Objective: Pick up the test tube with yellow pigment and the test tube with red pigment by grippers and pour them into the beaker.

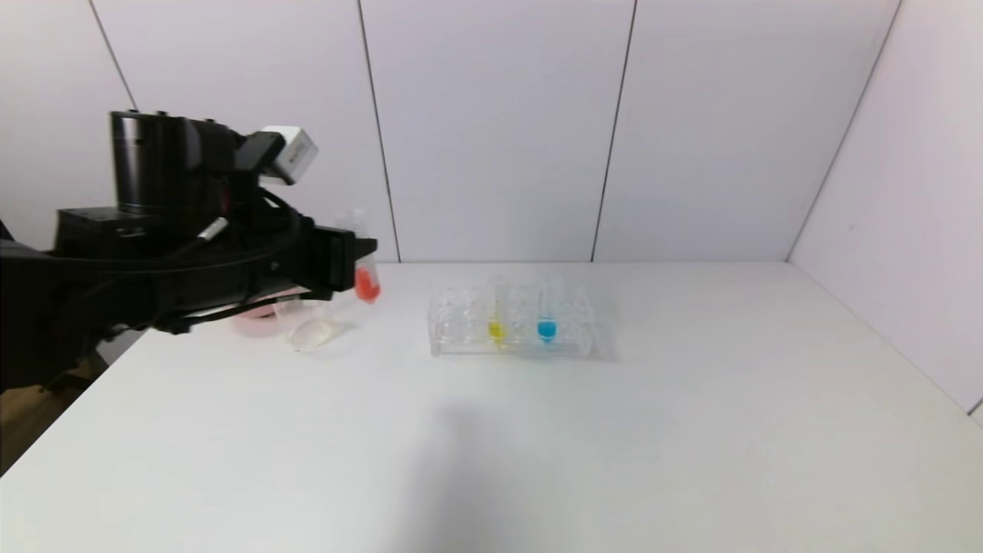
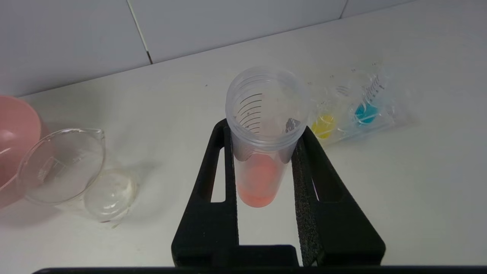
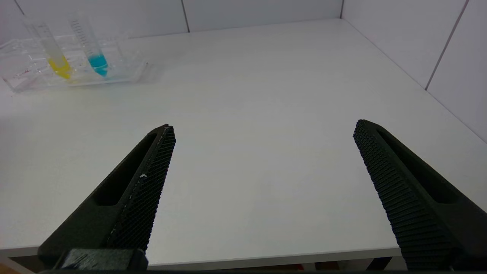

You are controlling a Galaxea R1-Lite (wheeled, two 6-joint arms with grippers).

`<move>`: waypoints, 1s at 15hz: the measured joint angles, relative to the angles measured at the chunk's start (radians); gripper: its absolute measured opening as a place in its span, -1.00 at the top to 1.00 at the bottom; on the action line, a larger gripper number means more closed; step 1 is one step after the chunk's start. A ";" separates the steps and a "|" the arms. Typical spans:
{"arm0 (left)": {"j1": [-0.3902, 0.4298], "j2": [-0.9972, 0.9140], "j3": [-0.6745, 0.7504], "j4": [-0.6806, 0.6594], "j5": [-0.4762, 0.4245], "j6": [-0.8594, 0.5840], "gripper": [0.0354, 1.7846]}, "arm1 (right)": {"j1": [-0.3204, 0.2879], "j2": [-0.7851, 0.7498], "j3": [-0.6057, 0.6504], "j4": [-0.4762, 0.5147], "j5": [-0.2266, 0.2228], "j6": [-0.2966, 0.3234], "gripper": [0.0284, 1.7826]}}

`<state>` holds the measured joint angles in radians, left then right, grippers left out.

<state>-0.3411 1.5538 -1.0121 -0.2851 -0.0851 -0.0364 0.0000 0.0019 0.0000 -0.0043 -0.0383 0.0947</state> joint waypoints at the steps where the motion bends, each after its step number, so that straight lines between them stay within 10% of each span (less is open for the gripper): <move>1: 0.081 -0.040 0.024 0.026 -0.108 0.031 0.54 | 0.000 0.000 0.000 0.000 0.000 0.000 -0.92; 8: 0.614 -0.093 0.070 0.175 -0.705 0.360 0.54 | 0.000 0.000 0.000 0.000 0.000 0.000 -0.92; 15: 0.694 0.127 -0.226 0.430 -0.693 0.515 0.54 | 0.000 0.000 0.000 0.000 0.000 0.000 -0.92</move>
<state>0.3530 1.6809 -1.2379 0.1447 -0.7779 0.4785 0.0000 0.0019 0.0000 -0.0038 -0.0383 0.0947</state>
